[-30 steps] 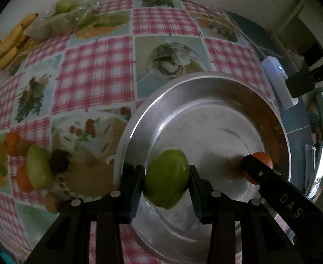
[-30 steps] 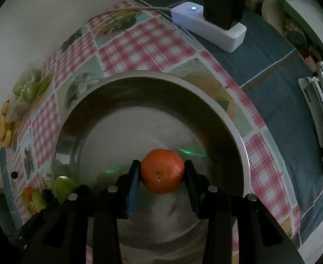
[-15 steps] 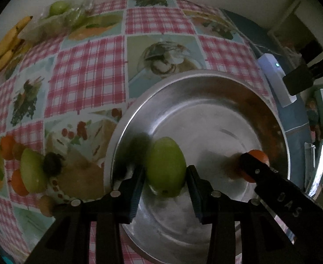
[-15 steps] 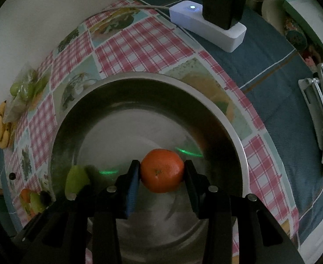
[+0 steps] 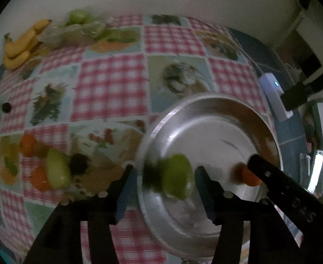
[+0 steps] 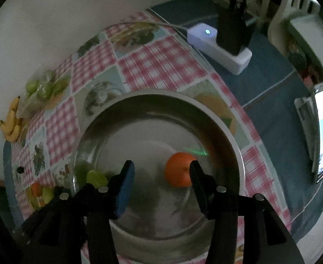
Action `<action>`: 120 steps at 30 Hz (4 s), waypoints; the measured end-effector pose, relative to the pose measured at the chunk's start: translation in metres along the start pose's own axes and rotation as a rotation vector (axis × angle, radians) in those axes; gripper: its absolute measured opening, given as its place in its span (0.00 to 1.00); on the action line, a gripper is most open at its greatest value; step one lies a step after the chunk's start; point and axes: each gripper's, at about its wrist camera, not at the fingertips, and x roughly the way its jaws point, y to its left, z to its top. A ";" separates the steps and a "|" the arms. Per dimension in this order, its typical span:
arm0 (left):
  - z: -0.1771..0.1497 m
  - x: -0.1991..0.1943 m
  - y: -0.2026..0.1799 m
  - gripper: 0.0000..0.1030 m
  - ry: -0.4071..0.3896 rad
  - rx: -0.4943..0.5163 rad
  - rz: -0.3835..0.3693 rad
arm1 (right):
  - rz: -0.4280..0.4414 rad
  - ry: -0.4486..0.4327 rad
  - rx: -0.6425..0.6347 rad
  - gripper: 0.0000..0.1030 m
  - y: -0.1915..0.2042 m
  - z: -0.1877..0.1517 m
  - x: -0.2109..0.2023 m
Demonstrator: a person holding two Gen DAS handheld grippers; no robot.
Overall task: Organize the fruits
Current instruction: 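Open the left tool to drop the mango while the right tool releases the tangerine, then withdraw both tools from the bowl back toward the fruit cluster, then grasp the dark plum with the right tool while the left tool reaches for a kiwi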
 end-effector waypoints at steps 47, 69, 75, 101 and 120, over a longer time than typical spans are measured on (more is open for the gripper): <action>-0.021 -0.015 0.094 1.00 -0.103 -0.221 0.170 | 0.004 0.020 -0.136 1.00 0.024 -0.020 0.012; -0.028 -0.056 0.165 1.00 -0.196 -0.288 0.277 | 0.123 -0.014 -0.308 1.00 0.094 -0.046 0.002; -0.033 -0.068 0.197 1.00 -0.216 -0.384 0.306 | 0.147 -0.031 -0.383 1.00 0.127 -0.058 -0.002; -0.041 -0.045 0.223 0.99 -0.112 -0.468 0.143 | 0.187 0.024 -0.540 0.89 0.187 -0.097 0.022; -0.043 -0.005 0.188 0.85 0.048 -0.428 -0.038 | 0.190 0.165 -0.588 0.40 0.181 -0.112 0.051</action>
